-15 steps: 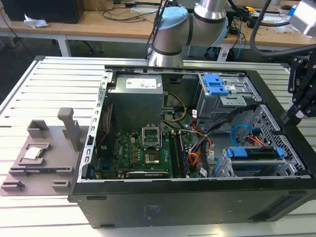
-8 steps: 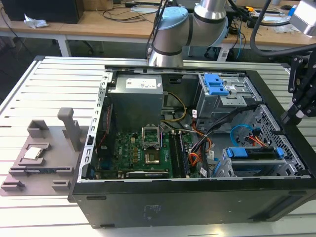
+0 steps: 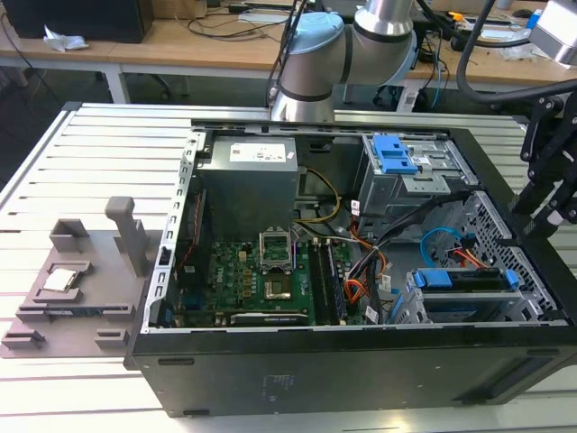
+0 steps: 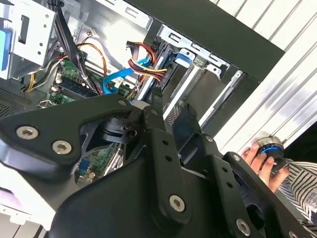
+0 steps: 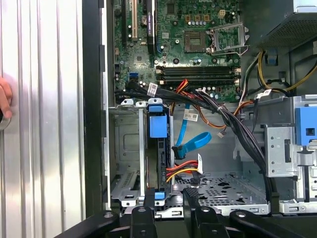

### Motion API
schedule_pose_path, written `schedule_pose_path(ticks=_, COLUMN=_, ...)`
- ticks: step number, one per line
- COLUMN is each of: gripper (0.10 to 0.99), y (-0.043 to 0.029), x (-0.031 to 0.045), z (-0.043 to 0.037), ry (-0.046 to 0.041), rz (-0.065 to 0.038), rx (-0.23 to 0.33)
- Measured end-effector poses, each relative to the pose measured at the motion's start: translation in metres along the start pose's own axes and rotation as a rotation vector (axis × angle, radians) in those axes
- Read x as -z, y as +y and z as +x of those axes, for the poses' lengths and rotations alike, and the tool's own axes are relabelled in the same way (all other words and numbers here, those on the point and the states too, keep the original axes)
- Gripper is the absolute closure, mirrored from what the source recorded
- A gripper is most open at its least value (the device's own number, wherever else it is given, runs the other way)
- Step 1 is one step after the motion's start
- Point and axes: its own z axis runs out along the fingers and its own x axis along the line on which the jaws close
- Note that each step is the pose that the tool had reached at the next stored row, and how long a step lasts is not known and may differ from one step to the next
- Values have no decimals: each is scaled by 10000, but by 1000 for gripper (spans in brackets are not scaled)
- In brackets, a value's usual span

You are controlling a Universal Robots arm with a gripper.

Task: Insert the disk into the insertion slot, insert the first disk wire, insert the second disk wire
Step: 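Insert the second disk wire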

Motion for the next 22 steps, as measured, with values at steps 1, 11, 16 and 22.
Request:
schedule_pose_path(ticks=1, gripper=725, y=35, x=-3, z=1, ry=-3, rz=-1, rx=0)
schedule_pose_path(ticks=11, gripper=725, y=194, x=-8, z=6, ry=-3, rz=-1, rx=-1)
schedule_pose_path(ticks=16, gripper=725, y=225, x=-10, z=7, ry=-3, rz=0, rx=-1)
schedule_pose_path(ticks=22, gripper=725, y=254, x=-13, z=4, ry=20, rz=3, rx=649)
